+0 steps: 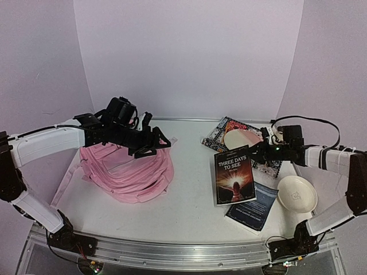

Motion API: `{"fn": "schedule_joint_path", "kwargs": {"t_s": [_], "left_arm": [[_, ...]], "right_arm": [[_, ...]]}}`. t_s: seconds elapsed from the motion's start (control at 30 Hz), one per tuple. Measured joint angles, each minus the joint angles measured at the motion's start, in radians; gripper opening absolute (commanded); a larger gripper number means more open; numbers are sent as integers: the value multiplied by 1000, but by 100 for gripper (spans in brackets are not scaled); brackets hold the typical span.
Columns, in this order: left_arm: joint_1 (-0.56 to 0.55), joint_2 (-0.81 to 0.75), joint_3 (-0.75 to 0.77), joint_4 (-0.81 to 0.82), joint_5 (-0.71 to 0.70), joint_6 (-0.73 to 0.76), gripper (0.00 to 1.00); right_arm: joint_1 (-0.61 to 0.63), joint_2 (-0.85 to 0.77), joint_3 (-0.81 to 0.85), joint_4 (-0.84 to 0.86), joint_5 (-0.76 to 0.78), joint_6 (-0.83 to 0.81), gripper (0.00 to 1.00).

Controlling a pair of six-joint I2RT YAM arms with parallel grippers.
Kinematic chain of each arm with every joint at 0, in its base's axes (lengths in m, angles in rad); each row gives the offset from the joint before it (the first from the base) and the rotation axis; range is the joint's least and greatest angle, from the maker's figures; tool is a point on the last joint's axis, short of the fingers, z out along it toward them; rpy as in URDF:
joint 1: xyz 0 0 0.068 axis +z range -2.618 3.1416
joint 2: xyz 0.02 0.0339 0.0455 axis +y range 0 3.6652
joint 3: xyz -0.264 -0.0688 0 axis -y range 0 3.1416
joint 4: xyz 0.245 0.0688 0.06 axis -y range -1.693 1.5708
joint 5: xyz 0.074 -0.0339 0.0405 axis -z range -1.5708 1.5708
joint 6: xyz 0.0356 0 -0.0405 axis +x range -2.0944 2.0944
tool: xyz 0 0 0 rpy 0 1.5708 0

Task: Pack the student bag
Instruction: Pass from the right arm to the left

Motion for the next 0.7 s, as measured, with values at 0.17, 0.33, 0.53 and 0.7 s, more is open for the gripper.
{"fn": "schedule_joint_path", "kwargs": {"t_s": [0.17,0.33,0.53,0.7], "left_arm": [[0,-10,-50,89,3,-56,79],[-3,-25,-110,199,10,-119,79],[-30,-37,-169,332,0,-207,79],[-71,-37,-209,435,-7,-291,79]], "right_arm": [[82,-25,15,79,38,137,0],[160,-56,18,186,106,280,0],[241,-102,18,304,220,427,0],[298,-110,22,378,313,514,0]]}}
